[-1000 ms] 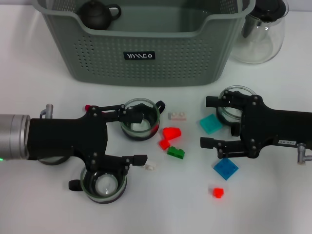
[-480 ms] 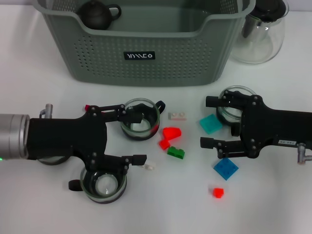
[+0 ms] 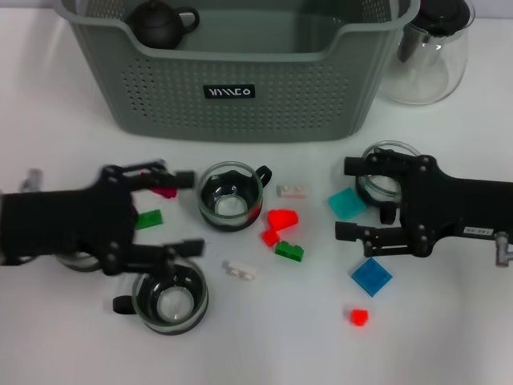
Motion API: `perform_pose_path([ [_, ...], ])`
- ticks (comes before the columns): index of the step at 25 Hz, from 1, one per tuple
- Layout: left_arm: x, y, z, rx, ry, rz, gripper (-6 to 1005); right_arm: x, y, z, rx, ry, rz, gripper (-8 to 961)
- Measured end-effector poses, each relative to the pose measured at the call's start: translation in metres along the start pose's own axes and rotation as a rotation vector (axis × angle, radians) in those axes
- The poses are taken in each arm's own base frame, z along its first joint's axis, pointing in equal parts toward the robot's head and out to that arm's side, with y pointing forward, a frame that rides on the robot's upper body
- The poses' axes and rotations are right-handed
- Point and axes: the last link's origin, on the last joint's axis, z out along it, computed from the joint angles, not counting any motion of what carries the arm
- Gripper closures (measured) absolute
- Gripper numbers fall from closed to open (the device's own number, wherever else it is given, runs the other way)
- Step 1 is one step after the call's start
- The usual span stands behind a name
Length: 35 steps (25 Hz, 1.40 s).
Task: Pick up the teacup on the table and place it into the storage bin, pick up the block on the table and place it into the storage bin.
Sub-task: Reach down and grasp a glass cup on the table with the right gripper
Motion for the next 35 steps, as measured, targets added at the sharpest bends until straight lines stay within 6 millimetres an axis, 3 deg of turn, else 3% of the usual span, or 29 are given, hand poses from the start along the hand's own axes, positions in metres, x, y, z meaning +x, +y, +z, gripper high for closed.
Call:
perform_pose_path([
  [4, 0.001, 0.003, -0.023, 0.081, 0.033, 0.0, 155, -0.002, -0.004, -0.006, 0.01, 0.023, 0.034, 26],
  [9, -0.005, 0.009, -0.033, 0.116, 0.018, -0.022, 155, -0.011, -0.015, -0.019, 0.014, 0.15, 0.088, 38],
  [15, -0.01, 0.011, -0.036, 0.151, 0.022, -0.043, 155, -0.054, -0.039, -0.028, 0.046, 0.471, 0.135, 61],
  [18, -0.011, 0.012, -0.036, 0.154, 0.027, -0.05, 155, -0.081, -0.045, -0.021, 0.049, 0.596, 0.09, 73],
  [21, -0.013, 0.014, -0.035, 0.155, 0.035, -0.062, 155, -0.108, -0.049, 0.0, 0.038, 0.742, 0.02, 85],
  [24, -0.014, 0.016, -0.034, 0.156, 0.038, -0.066, 155, -0.117, -0.049, 0.011, 0.029, 0.805, -0.016, 184],
  [28, -0.015, 0.017, -0.033, 0.157, 0.046, -0.071, 155, -0.118, -0.047, 0.031, 0.013, 0.917, -0.076, 315],
  [35, -0.017, 0.018, -0.032, 0.165, 0.049, -0.078, 156, -0.102, -0.045, 0.053, 0.036, 0.994, -0.119, 381],
])
